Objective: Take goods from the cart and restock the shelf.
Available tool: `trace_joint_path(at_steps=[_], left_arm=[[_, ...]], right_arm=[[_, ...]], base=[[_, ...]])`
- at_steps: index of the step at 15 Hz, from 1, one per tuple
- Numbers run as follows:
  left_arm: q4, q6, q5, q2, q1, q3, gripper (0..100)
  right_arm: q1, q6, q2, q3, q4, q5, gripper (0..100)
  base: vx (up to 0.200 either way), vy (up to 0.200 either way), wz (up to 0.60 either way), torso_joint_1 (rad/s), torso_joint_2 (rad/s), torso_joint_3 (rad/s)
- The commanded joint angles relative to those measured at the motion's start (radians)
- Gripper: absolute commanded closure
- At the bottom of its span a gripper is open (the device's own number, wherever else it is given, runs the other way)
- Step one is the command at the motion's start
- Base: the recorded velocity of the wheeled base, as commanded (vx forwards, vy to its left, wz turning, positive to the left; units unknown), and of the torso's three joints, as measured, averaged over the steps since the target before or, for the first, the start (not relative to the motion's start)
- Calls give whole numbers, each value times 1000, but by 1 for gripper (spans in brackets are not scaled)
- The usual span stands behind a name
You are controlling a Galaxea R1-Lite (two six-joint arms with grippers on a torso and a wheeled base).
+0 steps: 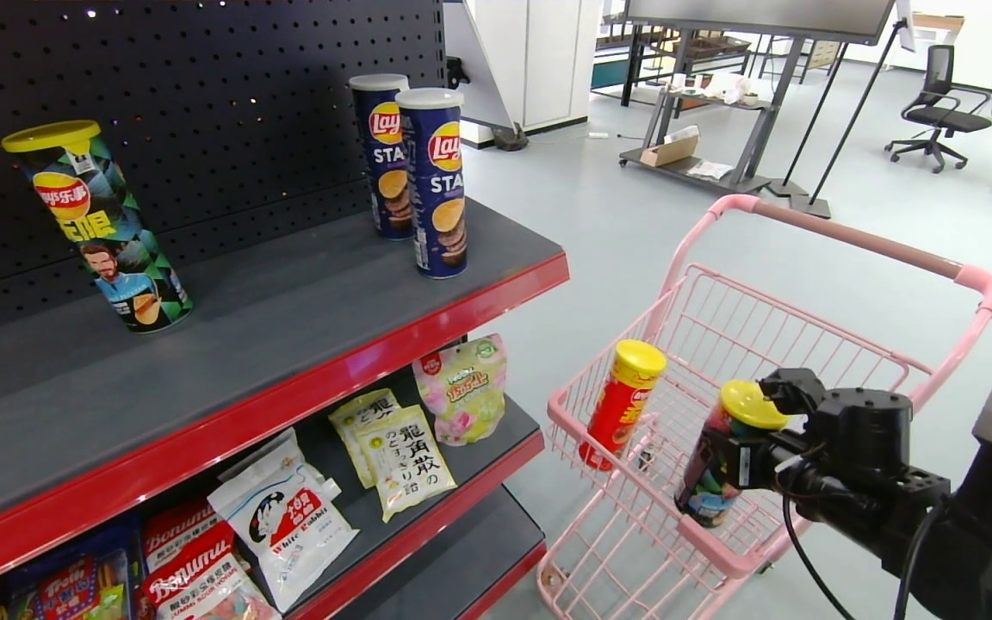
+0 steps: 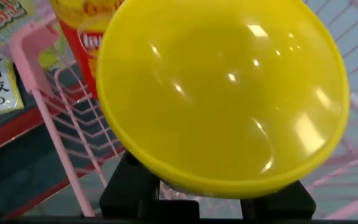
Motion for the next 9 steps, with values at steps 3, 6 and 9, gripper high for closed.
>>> trace_joint_path(at_steps=[3, 6, 9], left_arm=[[1, 0, 0, 0, 0, 0, 0], [1, 0, 0, 0, 0, 0, 0], [1, 0, 0, 0, 0, 0, 0]], right_arm=[[-4, -92, -250, -222, 290, -10, 100], [18, -95, -521, -463, 781, -47, 100], [76, -80, -676, -520, 911, -51, 100]], base=[[0, 0, 0, 0, 0, 0], [0, 0, 0, 0, 0, 0], [0, 0, 0, 0, 0, 0]])
